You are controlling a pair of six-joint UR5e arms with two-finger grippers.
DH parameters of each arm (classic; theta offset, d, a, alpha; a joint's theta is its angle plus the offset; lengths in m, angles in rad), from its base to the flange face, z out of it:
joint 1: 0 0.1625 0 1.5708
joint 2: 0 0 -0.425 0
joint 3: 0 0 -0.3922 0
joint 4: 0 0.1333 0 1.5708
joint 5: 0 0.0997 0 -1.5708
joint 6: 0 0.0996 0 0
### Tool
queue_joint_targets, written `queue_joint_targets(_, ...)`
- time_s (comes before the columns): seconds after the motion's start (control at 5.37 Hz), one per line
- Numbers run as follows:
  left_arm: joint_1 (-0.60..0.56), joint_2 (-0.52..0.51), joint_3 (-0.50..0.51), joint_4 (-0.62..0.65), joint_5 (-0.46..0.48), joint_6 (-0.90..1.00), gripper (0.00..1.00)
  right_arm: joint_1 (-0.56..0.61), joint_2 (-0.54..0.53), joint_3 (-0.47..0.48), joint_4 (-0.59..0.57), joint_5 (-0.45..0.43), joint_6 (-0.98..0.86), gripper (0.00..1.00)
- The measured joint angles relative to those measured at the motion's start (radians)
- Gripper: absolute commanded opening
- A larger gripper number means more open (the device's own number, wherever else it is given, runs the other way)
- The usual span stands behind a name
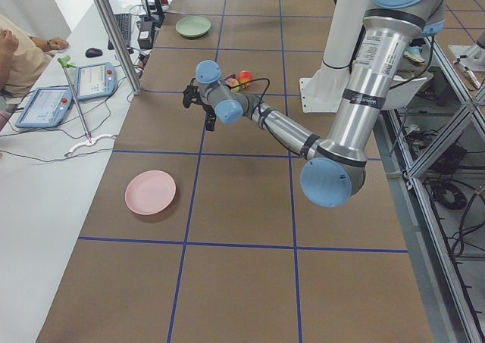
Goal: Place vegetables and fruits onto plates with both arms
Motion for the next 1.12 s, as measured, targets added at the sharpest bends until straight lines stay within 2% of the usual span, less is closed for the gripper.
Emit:
queue_joint_targets(0.37, 0.118, -0.149, 0.082, 0.049, 0.119, -0.013, 0.98, -0.010, 0.000, 0.000, -0.001, 0.000, 0.001, 1.00)
queue_joint_targets(1.12, 0.182, -0.324, 0.273, 0.058, 0.146, 0.130, 0.94, -0.023, 0.000, 0.000, 0.000, -0.001, 0.001, 1.00)
